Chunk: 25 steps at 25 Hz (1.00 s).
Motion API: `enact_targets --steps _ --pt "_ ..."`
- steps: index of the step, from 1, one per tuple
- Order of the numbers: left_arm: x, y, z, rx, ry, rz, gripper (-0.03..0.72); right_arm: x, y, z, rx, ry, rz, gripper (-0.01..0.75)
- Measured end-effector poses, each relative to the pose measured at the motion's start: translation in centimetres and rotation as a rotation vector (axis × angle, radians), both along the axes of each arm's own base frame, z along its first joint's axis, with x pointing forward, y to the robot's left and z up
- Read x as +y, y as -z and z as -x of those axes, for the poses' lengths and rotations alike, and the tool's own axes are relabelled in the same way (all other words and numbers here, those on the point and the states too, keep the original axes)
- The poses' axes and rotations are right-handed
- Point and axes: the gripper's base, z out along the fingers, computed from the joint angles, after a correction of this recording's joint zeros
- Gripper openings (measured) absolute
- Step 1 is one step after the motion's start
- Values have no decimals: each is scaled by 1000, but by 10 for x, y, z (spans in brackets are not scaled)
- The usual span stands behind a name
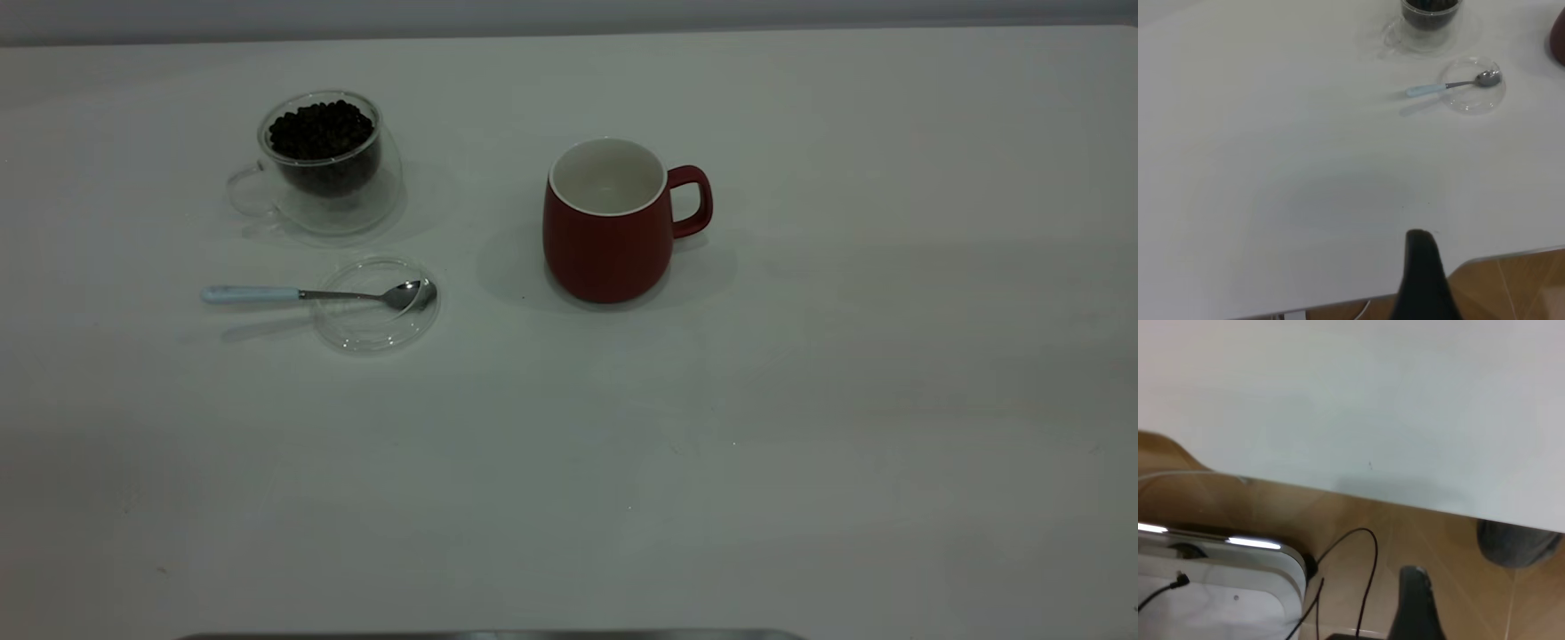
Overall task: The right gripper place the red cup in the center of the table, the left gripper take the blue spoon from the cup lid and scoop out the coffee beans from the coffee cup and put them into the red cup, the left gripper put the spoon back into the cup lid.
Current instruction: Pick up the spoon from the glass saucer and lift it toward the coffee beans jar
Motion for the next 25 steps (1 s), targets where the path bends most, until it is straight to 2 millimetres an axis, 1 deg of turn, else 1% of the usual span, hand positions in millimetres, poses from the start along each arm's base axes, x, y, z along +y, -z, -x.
enact_targets --steps 4,8,10,13,19,21,25 --pt "0 0 0 0 0 0 596 -6 2 2 -1 63 -12 590" --pt "0 0 0 0 0 -1 596 -12 -4 13 -91 123 -18 590" --pt "0 0 0 0 0 -1 596 -13 -8 23 -164 144 -19 590" --pt "0 0 0 0 0 -1 596 -13 -14 43 -303 158 -23 590" --pt "0 0 0 0 -1 0 596 -12 -18 80 -556 176 -24 590" --pt "0 0 0 0 -1 0 596 -12 -17 84 -575 179 -19 590" --pt "0 0 0 0 -1 0 596 -12 -17 84 -574 179 -18 590"
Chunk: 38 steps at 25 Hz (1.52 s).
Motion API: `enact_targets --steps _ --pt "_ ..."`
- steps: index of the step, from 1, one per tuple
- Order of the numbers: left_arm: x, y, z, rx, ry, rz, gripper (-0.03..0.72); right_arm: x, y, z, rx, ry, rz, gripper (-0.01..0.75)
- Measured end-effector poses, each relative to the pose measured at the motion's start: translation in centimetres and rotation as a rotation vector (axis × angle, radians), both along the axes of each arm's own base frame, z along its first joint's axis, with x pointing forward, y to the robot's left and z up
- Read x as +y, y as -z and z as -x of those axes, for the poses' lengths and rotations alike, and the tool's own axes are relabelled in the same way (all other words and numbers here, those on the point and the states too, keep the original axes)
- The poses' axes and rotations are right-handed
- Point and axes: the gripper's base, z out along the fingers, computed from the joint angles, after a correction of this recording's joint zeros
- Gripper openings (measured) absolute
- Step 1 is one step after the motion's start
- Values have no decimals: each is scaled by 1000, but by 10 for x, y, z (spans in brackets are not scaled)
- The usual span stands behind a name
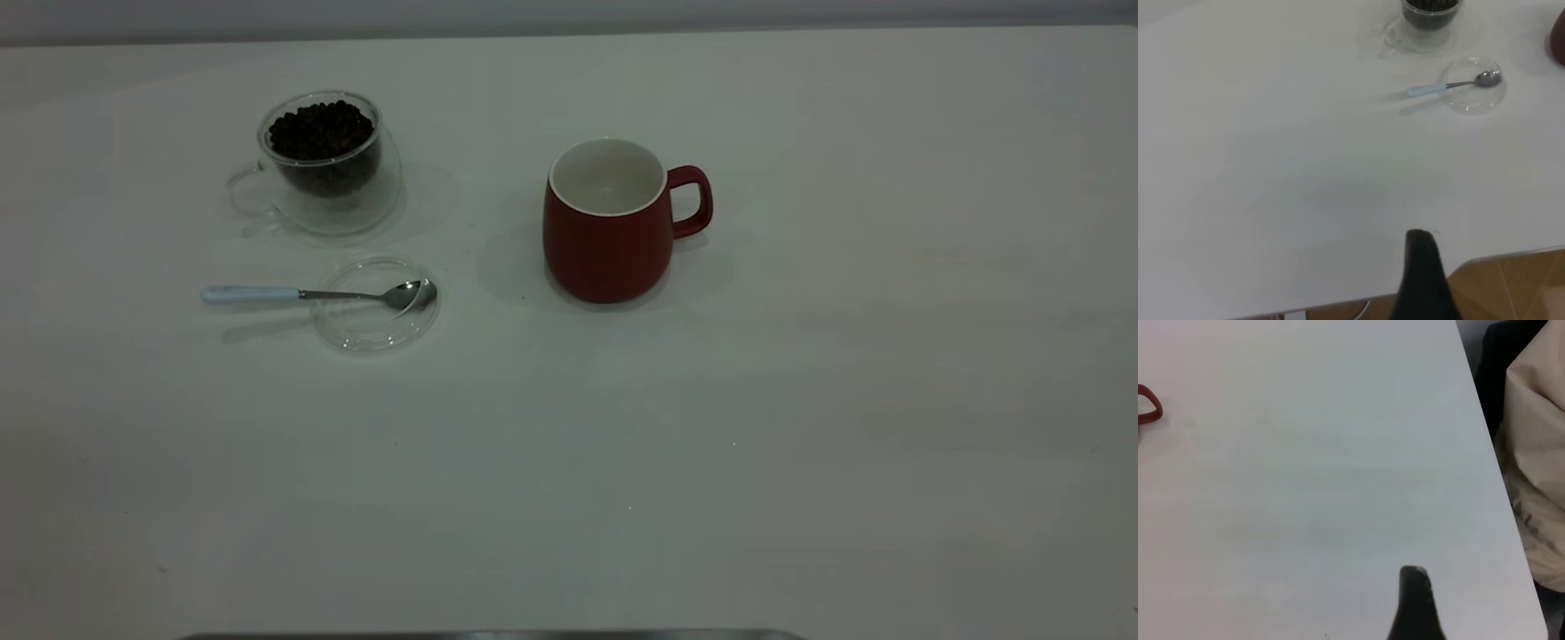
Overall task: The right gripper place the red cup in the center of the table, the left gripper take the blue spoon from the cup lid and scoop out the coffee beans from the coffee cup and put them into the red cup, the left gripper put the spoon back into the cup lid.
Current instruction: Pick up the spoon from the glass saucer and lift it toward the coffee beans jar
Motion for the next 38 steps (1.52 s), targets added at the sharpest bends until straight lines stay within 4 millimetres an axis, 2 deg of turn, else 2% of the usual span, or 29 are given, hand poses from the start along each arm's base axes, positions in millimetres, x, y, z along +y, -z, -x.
enact_targets --steps 38 --pt "-1 0 0 1 8 14 596 0 0 0 1 0 0 590"
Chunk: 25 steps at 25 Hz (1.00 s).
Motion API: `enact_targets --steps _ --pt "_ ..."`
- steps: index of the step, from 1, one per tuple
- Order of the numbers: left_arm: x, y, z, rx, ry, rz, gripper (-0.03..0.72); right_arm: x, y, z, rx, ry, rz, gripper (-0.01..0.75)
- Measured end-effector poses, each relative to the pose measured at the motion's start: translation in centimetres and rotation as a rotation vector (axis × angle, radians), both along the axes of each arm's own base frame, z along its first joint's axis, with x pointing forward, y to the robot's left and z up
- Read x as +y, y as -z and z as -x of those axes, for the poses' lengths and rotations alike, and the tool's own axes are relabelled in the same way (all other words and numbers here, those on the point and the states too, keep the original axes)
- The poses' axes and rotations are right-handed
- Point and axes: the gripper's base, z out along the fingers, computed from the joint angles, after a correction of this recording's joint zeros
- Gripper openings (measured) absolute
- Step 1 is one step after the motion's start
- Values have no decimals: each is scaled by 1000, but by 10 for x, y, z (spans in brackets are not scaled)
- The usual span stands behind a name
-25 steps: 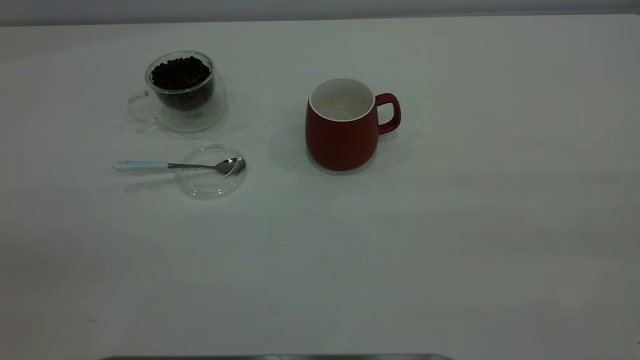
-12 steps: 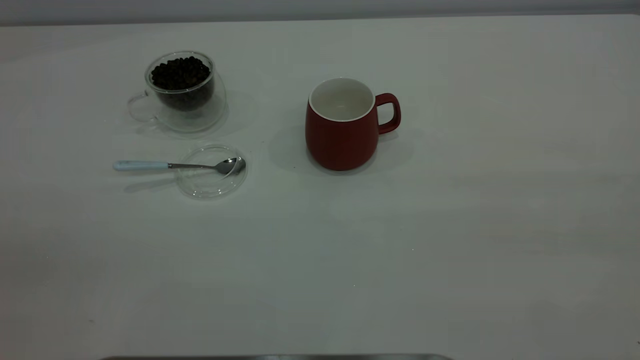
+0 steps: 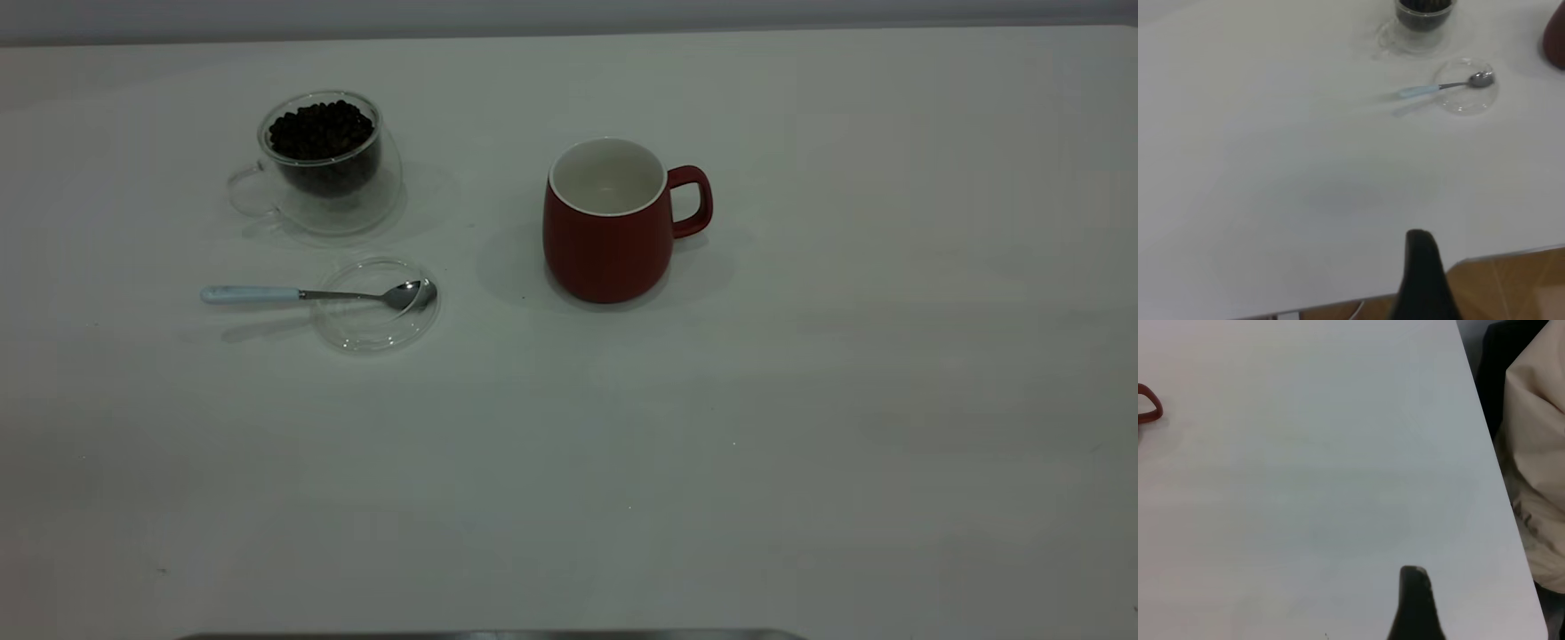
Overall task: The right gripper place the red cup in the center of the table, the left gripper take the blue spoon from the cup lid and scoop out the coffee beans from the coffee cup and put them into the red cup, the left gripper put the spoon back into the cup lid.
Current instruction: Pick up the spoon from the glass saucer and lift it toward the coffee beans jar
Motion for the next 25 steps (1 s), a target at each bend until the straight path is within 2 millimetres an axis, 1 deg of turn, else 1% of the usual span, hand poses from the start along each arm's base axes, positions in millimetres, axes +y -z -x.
enact_targets --steps 7,12,16,21,25 --pt "6 0 0 2 -103 26 595 0 0 0 0 0 0 590" --pt "7 0 0 2 -126 32 595 0 0 0 0 0 0 590" --pt "6 -2 -3 21 -162 93 595 0 0 0 0 0 0 590" --pt "5 -15 -28 121 -218 137 593 0 0 0 0 0 0 590" --pt "8 -27 -59 195 -231 45 593 0 0 0 0 0 0 590"
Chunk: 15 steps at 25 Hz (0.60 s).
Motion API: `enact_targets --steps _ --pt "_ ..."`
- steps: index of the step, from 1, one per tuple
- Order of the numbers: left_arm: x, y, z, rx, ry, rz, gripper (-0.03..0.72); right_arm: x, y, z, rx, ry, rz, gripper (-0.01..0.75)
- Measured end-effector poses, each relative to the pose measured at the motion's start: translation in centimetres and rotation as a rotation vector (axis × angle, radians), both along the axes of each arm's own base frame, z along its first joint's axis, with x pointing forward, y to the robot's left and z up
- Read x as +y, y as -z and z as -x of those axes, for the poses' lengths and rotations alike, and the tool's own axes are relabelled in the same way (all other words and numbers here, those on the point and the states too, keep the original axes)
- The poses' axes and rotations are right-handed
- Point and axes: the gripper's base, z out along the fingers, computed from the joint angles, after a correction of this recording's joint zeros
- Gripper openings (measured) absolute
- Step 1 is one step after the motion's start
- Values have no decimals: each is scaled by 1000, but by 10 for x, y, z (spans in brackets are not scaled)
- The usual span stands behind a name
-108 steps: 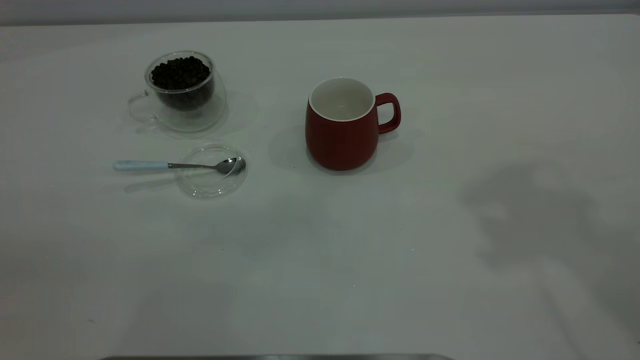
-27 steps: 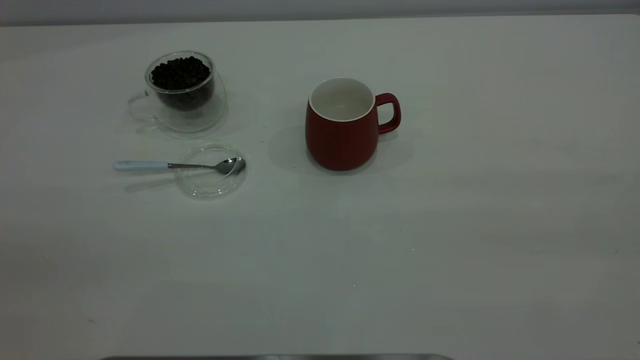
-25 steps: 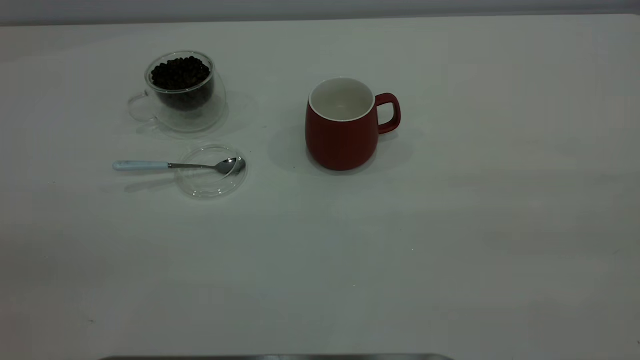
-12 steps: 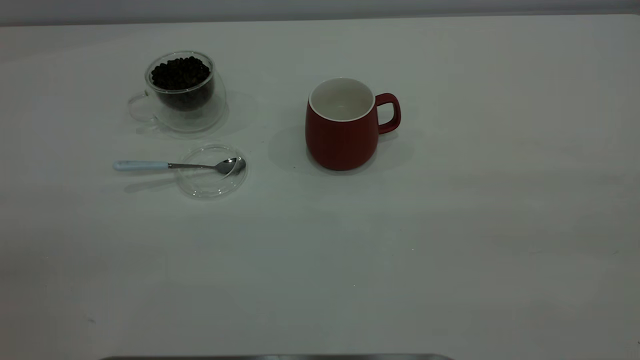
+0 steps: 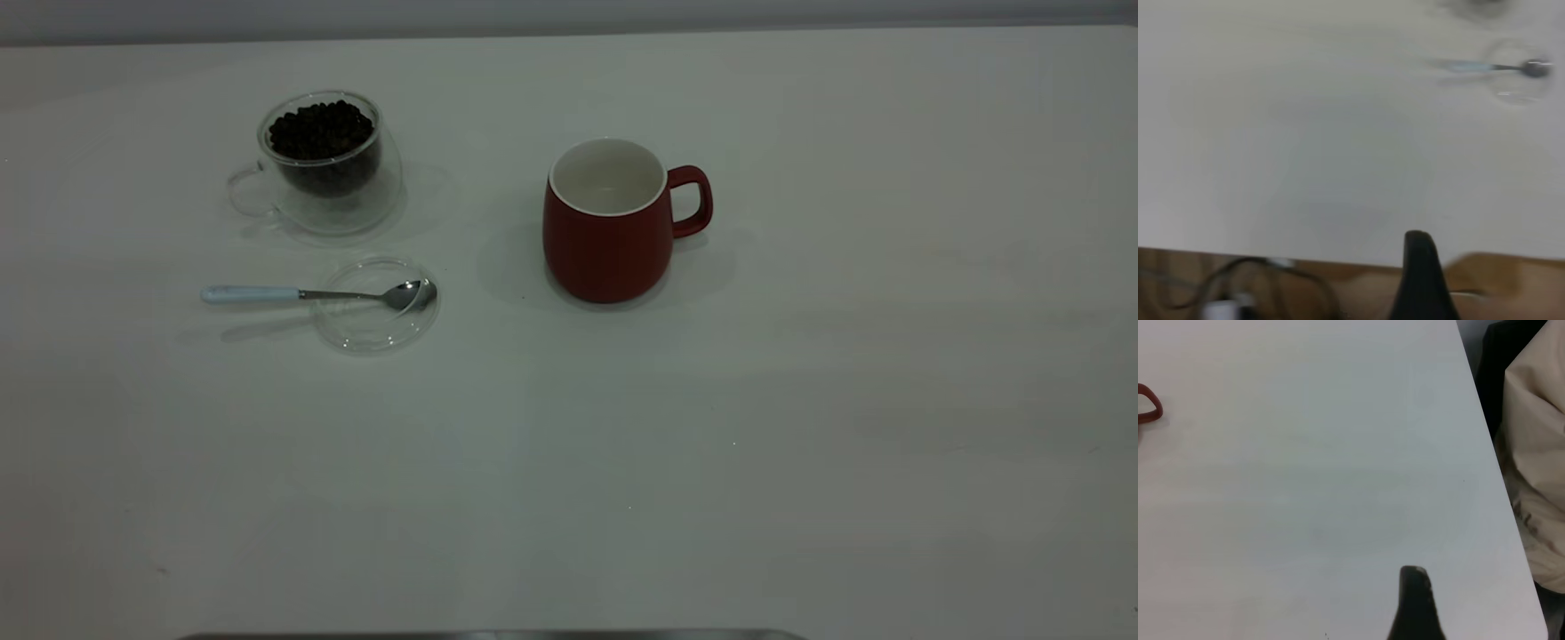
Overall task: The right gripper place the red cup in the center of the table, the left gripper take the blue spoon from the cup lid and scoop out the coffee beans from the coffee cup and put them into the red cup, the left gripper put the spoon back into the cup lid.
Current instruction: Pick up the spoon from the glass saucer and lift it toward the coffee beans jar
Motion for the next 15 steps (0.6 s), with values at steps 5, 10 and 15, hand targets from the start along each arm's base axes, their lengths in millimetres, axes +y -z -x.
enact_targets --steps 5,10,15 --pt "10 -30 -45 34 -47 -140 593 0 0 0 0 0 0 590" --pt "22 -45 -94 130 -72 -332 593 0 0 0 0 0 0 590" --pt "35 -44 -142 222 -121 -538 591 0 0 0 0 0 0 590"
